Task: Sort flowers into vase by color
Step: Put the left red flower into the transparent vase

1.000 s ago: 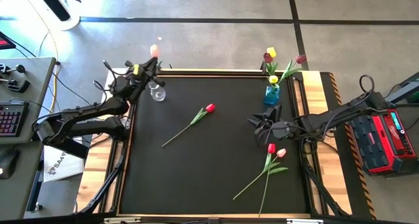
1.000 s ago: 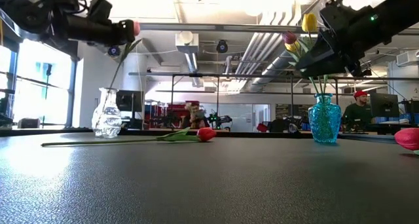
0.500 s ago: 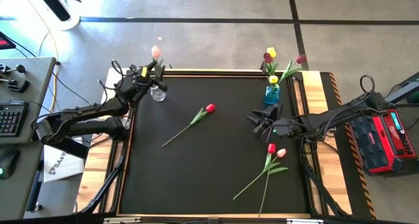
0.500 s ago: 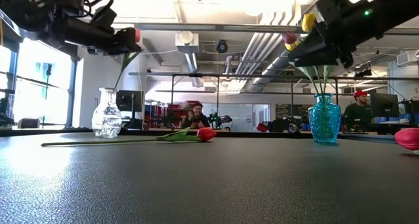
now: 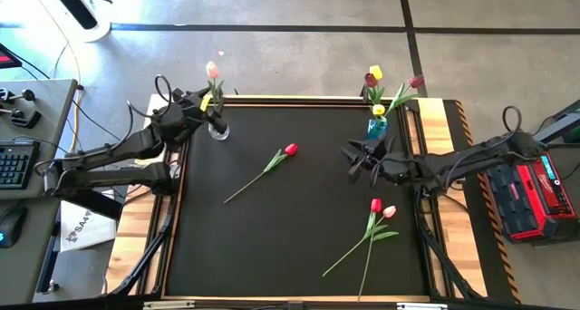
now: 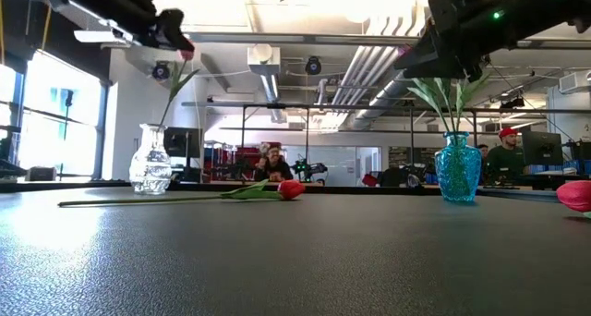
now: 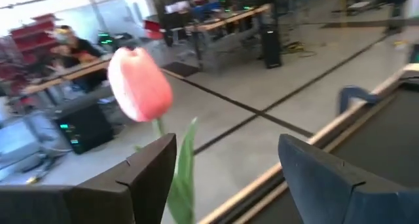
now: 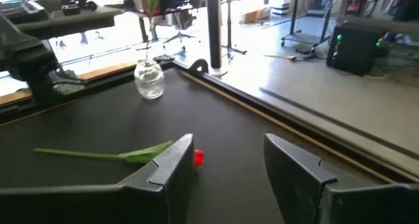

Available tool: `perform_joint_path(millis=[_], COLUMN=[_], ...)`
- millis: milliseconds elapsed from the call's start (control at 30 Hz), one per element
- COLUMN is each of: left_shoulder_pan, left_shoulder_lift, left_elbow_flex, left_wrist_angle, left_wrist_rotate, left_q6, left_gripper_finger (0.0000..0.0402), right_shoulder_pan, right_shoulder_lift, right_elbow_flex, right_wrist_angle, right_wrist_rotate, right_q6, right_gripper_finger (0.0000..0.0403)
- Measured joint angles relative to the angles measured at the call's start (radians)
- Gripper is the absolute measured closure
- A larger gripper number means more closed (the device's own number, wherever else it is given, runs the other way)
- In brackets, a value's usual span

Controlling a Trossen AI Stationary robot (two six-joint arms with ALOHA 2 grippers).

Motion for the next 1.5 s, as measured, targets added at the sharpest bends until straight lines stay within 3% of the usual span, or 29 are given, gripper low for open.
perform_joint_path(millis=[100,233,367,633,1067,1500], left_shoulder_pan=[-0.069,-0.156,-0.243,-0.371,-0.407,-0.4], left_shoulder_lift=[-0.01,-0.001,0.052,0.273,0.676,0.902], left_elbow_flex=[0.031,0.036,0.036,0.036,0.036,0.035], left_wrist_angle=[-0.076,-0.108,-0.16,-0.164,-0.055,0.043], left_wrist_rotate=[0.018,0.18,0.245,0.241,0.258,0.245], left_q6=[-0.047,-0.056,-0.079,-0.189,-0.399,-0.451], left_gripper_finger=[0.0145,0.0147,0.0152,0.0156,0.0156,0.0156], right_shoulder_pan=[-0.026,-0.061,-0.095,-0.148,-0.23,-0.256], right_shoulder_lift=[0.0,0.0,0.0,0.0,0.0,0.0], right_elbow_flex=[0.0,0.0,0.0,0.0,0.0,0.0], right_wrist_angle=[0.018,0.061,0.153,0.27,0.281,0.299], right_wrist_rotate=[0.0,-0.001,-0.011,-0.239,-0.225,-0.225], right_q6=[-0.028,-0.091,-0.176,-0.224,-0.155,-0.093], right_gripper_finger=[0.0231,0.0231,0.0231,0.0231,0.0231,0.0231])
